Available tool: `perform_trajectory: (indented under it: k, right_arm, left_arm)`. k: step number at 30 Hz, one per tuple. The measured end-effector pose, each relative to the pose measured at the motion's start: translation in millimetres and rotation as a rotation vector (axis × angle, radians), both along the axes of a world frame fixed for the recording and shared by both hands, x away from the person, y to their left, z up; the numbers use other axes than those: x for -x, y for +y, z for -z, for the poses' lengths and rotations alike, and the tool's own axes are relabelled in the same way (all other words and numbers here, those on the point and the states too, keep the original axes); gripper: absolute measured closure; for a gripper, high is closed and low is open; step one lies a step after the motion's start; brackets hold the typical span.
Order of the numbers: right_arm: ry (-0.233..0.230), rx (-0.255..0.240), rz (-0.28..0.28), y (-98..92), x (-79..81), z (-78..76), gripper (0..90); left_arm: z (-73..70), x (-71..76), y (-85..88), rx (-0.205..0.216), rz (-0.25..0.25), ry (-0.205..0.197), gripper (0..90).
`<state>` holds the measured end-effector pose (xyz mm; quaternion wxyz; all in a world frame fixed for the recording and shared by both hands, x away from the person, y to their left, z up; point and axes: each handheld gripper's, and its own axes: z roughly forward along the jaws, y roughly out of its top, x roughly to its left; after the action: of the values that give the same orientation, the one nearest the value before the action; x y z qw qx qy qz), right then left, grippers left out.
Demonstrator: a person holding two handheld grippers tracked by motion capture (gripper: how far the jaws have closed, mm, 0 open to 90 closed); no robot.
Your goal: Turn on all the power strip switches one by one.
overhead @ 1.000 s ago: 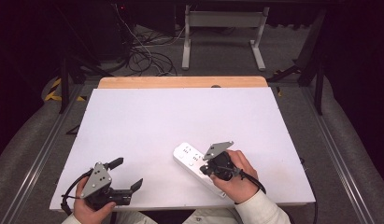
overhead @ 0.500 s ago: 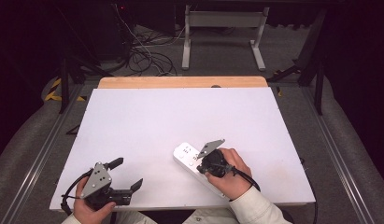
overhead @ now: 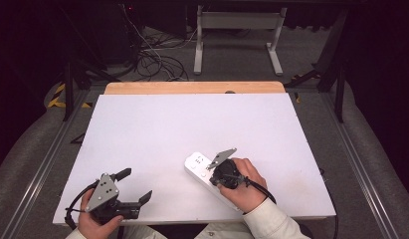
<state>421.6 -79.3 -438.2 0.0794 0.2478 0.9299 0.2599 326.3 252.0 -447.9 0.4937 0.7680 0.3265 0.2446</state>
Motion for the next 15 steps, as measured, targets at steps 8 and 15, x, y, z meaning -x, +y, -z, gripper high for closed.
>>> perform_trajectory:
  k: [8, 15]
  right_arm:
    - [-0.002, 0.020, -0.001, 2.4, 0.3, 0.9, 90.0]
    - [-0.010, 0.042, 0.003, 5.3, 1.4, 1.1, 90.0]
  left_arm:
    - [-0.1, 0.2, 0.1, 0.000, 0.001, 0.000, 7.9]
    - [0.1, 0.3, -0.3, 0.000, 0.002, 0.001, 7.9]
